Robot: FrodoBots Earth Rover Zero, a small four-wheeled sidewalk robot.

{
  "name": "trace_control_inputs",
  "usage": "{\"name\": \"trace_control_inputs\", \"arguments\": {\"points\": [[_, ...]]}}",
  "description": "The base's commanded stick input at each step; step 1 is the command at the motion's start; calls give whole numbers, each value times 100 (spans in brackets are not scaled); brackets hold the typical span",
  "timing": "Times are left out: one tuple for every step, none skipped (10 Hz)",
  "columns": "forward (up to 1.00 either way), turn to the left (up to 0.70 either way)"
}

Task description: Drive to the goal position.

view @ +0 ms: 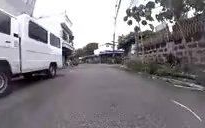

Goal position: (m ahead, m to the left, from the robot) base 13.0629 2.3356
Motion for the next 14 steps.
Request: {"name": "trace_control_inputs", "arguments": {"points": [[70,-19],[70,-19],[70,-7],[70,11],[70,-2],[70,-19],[70,-19],[70,-19],[70,-19],[70,-19],[70,-19],[70,-17],[70,-8],[70,1]]}}
